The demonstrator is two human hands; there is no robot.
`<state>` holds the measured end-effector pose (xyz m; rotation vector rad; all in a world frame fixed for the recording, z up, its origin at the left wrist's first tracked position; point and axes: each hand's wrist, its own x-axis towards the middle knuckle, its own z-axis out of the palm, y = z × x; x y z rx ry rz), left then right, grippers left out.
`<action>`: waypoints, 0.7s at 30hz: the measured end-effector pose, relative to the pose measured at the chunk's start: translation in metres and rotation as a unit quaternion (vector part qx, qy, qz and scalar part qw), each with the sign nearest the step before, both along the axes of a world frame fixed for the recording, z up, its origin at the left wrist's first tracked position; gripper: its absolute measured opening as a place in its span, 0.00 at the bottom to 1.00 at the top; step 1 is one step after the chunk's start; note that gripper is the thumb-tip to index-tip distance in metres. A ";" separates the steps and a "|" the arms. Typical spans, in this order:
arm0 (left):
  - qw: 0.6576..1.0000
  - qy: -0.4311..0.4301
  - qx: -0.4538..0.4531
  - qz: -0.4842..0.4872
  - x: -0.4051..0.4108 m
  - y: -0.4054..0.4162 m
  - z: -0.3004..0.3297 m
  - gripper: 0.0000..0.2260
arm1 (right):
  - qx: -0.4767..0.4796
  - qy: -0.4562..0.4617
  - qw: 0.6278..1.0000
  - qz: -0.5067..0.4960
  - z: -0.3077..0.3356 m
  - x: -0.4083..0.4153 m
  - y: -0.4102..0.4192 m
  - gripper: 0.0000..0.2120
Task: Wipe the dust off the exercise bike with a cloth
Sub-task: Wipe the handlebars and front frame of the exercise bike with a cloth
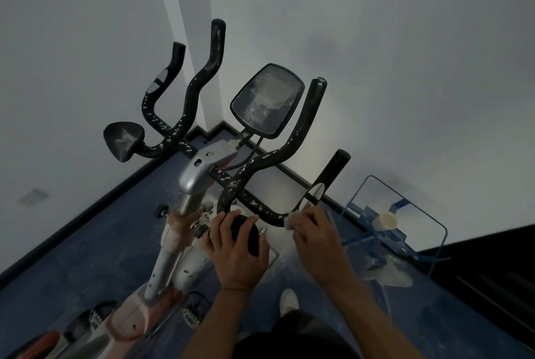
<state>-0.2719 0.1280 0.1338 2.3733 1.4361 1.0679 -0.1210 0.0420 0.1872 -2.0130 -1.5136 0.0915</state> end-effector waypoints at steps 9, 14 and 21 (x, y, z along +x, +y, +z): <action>1.000 -0.011 0.003 0.003 0.000 0.000 0.000 0.15 | -0.076 -0.052 0.990 0.104 0.001 0.010 0.016 0.06; 1.000 0.000 -0.011 0.003 -0.001 -0.001 0.001 0.16 | -0.046 -0.085 0.989 0.115 0.004 0.020 0.025 0.09; 1.000 -0.004 -0.017 0.004 -0.001 -0.002 0.002 0.15 | -0.085 -0.059 0.982 0.159 -0.009 0.029 0.019 0.06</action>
